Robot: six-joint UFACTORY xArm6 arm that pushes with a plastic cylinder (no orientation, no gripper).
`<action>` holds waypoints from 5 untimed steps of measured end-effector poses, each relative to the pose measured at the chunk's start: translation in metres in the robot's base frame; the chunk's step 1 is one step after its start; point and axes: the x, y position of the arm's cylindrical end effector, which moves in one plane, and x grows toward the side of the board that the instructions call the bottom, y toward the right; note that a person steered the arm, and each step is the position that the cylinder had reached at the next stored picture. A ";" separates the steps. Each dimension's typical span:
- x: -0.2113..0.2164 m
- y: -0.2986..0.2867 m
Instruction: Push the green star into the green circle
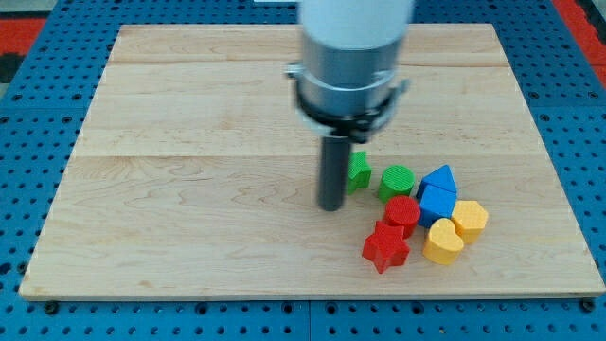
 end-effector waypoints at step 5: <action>-0.064 0.091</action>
